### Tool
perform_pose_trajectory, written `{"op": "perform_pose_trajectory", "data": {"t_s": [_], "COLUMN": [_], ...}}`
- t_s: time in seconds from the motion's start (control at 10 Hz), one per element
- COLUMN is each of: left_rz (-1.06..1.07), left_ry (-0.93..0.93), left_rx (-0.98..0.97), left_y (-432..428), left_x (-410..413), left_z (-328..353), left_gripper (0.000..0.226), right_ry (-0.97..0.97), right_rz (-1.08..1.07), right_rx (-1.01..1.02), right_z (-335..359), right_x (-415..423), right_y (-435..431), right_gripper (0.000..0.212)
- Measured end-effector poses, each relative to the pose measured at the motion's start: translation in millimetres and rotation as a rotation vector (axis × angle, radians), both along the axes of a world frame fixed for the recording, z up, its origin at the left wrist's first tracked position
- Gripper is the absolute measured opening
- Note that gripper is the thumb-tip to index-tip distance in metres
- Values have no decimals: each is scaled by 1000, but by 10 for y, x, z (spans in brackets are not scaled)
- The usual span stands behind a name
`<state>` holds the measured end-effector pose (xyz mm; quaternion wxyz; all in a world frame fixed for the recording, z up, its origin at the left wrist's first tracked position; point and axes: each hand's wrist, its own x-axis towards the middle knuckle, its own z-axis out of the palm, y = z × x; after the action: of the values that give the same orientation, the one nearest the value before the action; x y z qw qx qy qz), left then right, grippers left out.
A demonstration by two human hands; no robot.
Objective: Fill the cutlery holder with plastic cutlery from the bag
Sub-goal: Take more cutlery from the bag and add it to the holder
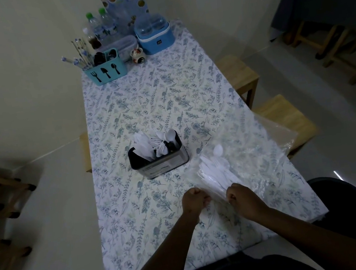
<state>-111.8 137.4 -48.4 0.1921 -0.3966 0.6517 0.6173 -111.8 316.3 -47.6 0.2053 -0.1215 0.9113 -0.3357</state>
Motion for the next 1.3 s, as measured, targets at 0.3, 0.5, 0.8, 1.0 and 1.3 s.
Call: {"op": "perform_pose_trajectory", "data": {"t_s": [0.3, 0.5, 0.8, 1.0, 1.3], "left_rz": [-112, -341, -573, -791, -1246], "left_ry": [-4, 4, 127, 437, 958], "left_rx": [-65, -257, -573, -786, -709], "left_y": [-79, -193, -356, -472, -158], "left_x": [-78, -56, 36, 249, 49], "left_z": [92, 62, 138, 38, -238], "left_gripper": [21, 10, 17, 24, 48], "right_ry": [229, 249, 335, 316, 356], "right_rz": [-134, -273, -383, -357, -343], "right_rx": [49, 99, 152, 166, 163], "right_z": [422, 622, 736, 676, 607], "right_x": [122, 187, 246, 331, 390], "right_y": [-63, -92, -112, -161, -189], "right_gripper": [17, 13, 11, 15, 14]}}
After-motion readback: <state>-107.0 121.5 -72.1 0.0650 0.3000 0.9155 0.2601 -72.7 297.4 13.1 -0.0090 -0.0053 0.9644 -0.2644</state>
